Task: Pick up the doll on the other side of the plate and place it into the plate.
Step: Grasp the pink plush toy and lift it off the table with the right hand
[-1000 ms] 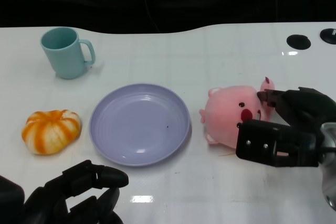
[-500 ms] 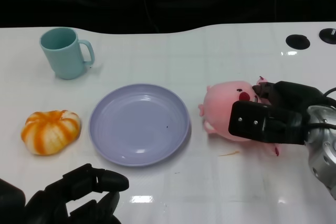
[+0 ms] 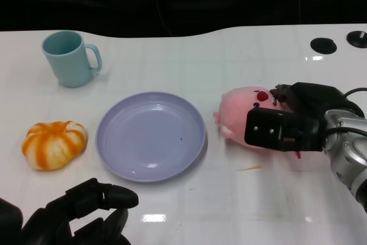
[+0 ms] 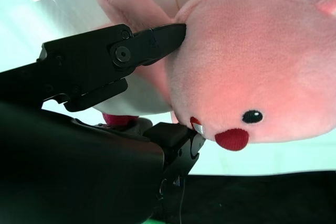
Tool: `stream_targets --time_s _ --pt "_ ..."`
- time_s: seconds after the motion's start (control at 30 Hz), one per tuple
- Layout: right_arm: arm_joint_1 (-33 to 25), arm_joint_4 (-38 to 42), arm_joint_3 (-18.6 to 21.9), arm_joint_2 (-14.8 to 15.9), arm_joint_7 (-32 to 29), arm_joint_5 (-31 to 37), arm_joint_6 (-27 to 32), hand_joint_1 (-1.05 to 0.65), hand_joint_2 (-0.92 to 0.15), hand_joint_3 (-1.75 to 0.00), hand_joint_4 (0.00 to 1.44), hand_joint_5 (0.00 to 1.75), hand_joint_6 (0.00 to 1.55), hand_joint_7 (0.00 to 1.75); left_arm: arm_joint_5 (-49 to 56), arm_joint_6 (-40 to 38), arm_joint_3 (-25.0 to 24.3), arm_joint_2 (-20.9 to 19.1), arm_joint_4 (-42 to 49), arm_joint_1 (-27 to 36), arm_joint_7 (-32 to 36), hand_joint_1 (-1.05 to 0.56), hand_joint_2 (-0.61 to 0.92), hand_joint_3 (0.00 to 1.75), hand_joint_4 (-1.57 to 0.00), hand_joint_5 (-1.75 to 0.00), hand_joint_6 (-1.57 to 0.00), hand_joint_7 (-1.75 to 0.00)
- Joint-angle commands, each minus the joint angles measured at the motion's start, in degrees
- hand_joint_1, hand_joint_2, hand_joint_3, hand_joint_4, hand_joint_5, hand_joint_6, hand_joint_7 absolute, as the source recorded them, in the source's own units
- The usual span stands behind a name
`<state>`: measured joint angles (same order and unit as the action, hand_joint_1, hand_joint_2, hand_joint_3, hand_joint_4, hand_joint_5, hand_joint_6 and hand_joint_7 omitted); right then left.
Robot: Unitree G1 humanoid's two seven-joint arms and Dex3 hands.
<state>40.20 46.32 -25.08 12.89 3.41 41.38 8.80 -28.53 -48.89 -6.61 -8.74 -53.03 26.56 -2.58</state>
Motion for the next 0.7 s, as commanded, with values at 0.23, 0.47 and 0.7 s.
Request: stream_targets --time_s 0.23,0.47,0.7 --pt "0.0 9.5 -0.8 -1.6 -5.7 -3.2 -6.3 -0.22 -0.87 -0.01 0.81 1.28 1.28 0.05 0.0 0.0 0.2 -1.1 -0.6 -0.6 -0.1 -0.25 0.92 0.51 -0.50 -1.67 -0.53 -1.24" --pt "0.9 10.8 -2.2 -1.7 -4.3 -3.0 -4.9 -0.30 -0.92 -0.26 0.63 1.64 1.14 0.02 -0.4 -0.2 0.3 -0.9 -0.4 -0.9 0.2 -0.24 0.92 0.51 -0.49 -1.67 -0.53 -1.24" --pt "-0.3 8.2 -1.3 -1.3 -6.7 -4.3 -4.9 -0.29 -0.92 -0.28 0.63 1.63 1.17 0.07 -0.2 -0.6 0.5 -1.2 -0.7 -1.0 0.5 -0.24 0.92 0.52 -0.48 -1.68 -0.52 -1.25"
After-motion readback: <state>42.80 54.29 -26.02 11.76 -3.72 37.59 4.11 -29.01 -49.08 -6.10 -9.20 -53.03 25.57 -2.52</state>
